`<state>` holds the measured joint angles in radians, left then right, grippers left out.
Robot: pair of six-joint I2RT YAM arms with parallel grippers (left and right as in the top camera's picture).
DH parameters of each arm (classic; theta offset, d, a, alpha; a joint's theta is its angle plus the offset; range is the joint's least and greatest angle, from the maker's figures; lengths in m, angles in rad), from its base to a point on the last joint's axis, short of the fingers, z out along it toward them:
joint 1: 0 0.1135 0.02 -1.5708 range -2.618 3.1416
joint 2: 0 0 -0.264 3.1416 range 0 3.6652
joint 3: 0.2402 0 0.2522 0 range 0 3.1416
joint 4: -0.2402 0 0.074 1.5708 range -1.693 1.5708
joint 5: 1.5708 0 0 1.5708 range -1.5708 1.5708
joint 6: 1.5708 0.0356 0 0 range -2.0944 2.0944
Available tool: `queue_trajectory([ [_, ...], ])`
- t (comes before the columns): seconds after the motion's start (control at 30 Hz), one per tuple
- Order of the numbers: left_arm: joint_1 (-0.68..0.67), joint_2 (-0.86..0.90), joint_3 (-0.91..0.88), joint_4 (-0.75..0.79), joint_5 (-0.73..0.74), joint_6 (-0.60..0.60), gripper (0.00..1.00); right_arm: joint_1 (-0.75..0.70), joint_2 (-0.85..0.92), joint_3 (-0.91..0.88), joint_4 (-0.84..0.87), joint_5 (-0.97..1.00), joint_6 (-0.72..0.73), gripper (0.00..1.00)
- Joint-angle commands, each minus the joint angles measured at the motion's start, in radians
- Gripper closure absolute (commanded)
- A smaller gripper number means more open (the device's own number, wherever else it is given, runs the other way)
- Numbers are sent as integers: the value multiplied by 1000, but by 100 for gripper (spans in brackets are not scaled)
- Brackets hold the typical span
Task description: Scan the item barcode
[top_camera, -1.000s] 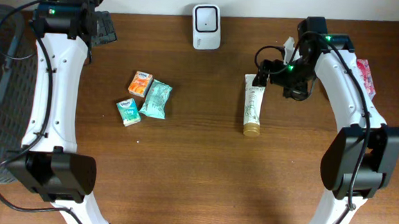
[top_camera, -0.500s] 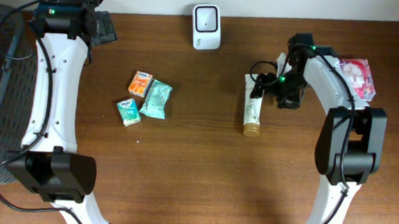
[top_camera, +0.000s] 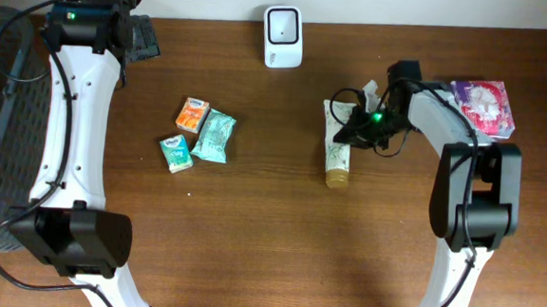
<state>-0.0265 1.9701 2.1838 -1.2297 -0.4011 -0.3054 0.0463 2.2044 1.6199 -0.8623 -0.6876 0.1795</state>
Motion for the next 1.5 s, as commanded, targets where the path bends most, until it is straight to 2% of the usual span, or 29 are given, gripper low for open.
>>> queue_trajectory([
  [0.0, 3, -1, 9, 2, -10, 11, 1, 13, -22, 188, 27, -177, 31, 96],
  [0.03, 3, -1, 9, 2, -10, 11, 1, 14, -22, 230, 89, -176, 108, 96],
  [0.07, 3, -1, 9, 2, -10, 11, 1, 22, -21, 246, 270, -176, 233, 96],
  [0.1, 3, -1, 9, 2, -10, 11, 1, 33, -21, 246, 396, -159, 294, 96],
  [0.2, 3, -1, 9, 2, -10, 11, 1, 132, -8, 246, 696, 50, 343, 96],
  [0.3, 3, -1, 9, 2, -10, 11, 1, 238, 44, 246, 832, 352, 444, 96],
  [0.33, 3, -1, 9, 2, -10, 11, 1, 258, 75, 246, 940, 383, 444, 96],
  [0.4, 3, -1, 9, 2, -10, 11, 1, 268, 127, 246, 1135, 422, 547, 96],
  [0.43, 3, -1, 9, 2, -10, 11, 1, 267, 152, 246, 1189, 501, 640, 96],
  [0.47, 3, -1, 9, 2, -10, 11, 1, 267, 166, 246, 1200, 577, 671, 96],
  [0.57, 3, -1, 9, 2, -10, 11, 1, 264, 171, 246, 1201, 619, 663, 96],
  [0.63, 3, -1, 9, 2, -10, 11, 1, 237, 171, 248, 1226, 592, 662, 96],
  [0.67, 3, -1, 9, 2, -10, 11, 1, 201, 157, 255, 1250, 494, 613, 96],
  [0.73, 3, -1, 9, 2, -10, 11, 1, 124, 91, 258, 1184, 391, 584, 96],
  [0.77, 3, -1, 9, 2, -10, 11, 1, 77, 39, 258, 1078, 377, 564, 96],
  [0.83, 3, -1, 9, 2, -10, 11, 1, -11, -70, 258, 784, 377, 377, 96],
  [0.9, 3, -1, 9, 2, -10, 11, 1, -108, -134, 258, 463, 377, 95, 96],
  [1.0, 3, -1, 9, 2, -10, 11, 1, -242, -110, 247, 123, 385, -234, 96],
  [1.1, 3, -1, 9, 2, -10, 11, 1, -328, -51, 231, -27, 385, -406, 96],
  [1.17, 3, -1, 9, 2, -10, 11, 1, -360, -13, 231, -39, 471, -430, 96],
  [1.2, 3, -1, 9, 2, -10, 11, 1, -369, -11, 231, -37, 512, -430, 86],
  [1.23, 3, -1, 9, 2, -10, 11, 1, -375, -13, 232, -39, 551, -427, 39],
  [1.3, 3, -1, 9, 2, -10, 11, 1, -367, -50, 255, -42, 554, -337, 32],
  [1.37, 3, -1, 9, 2, -10, 11, 1, -339, -94, 320, -78, 524, -327, 31],
  [1.43, 3, -1, 9, 2, -10, 11, 1, -274, -148, 414, -150, 355, -327, 30],
  [1.47, 3, -1, 9, 2, -10, 11, 1, -229, -165, 432, -169, 204, -327, 30],
])
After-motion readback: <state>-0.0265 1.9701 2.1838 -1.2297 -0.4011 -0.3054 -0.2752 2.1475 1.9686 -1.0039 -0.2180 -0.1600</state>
